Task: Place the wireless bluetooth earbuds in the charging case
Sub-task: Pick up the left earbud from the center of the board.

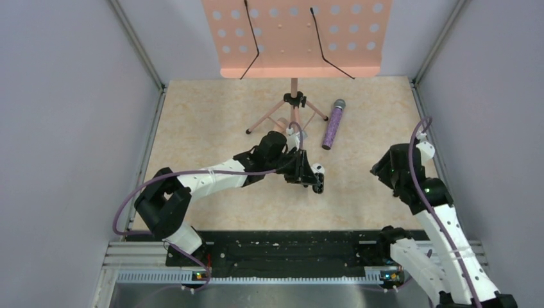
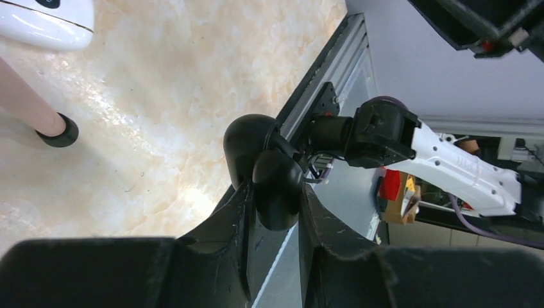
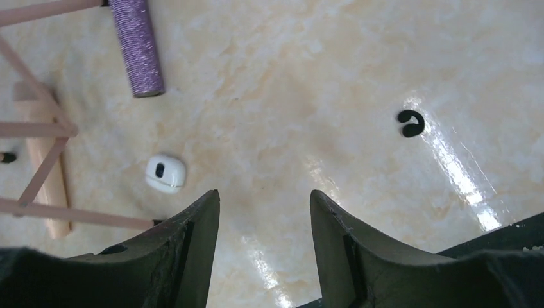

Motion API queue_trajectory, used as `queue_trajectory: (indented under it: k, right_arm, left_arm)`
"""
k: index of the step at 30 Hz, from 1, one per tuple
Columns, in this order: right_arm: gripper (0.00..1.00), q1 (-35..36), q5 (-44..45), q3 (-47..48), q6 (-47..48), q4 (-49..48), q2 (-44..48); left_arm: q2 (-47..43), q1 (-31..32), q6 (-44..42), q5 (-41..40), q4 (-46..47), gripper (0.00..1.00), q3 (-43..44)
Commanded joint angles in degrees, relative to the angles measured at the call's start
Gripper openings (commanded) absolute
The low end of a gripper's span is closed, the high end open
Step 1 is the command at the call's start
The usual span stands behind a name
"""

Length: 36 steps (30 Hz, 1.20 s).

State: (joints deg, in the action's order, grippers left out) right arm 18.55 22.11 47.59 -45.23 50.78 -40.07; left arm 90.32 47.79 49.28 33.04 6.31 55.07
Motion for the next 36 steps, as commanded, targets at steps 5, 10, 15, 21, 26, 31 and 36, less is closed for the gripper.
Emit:
queue_trajectory:
  k: [5, 10, 15, 21, 26, 31, 36]
  right_arm:
    - [0.53, -14.5, -10.4, -5.4, -5.1, 1.3, -6.6]
    - [0.53, -19.7, -10.3, -6.9, -8.2, 0.1, -10.3]
    - [0.53, -33.2, -18.2, -9.7, -4.4, -2.4, -15.6]
    - [0.53, -38.4, -16.8, -9.7, -1.9, -4.5, -20.7]
    - [0.54, -42.7, -14.5, -9.3, -0.7, -6.5, -22.0]
    - [0.54, -44.0, -12.9, -9.8, 0.5, -11.6, -22.7]
    - [0.53, -44.4, -16.0, -10.0, 1.9, -17.4, -27.6]
  left_arm:
    - [0.5, 0.2, -9.7, -0.6, -10.5, 0.00, 6.0]
    - [1.1, 0.3, -14.9, 0.7, -14.9, 0.00, 7.6]
    - [1.9, 0.2, -19.3, 0.3, -18.9, 0.00, 8.9]
    - [3.3, 0.2, -22.7, -0.2, -23.1, 0.00, 10.9]
    - [4.4, 0.2, -24.4, 0.4, -23.8, 0.00, 11.1]
    - [5.6, 0.2, -25.2, 2.0, -23.6, 0.00, 11.4]
    - [5.9, 0.2, -27.3, 2.3, -24.6, 0.00, 11.4]
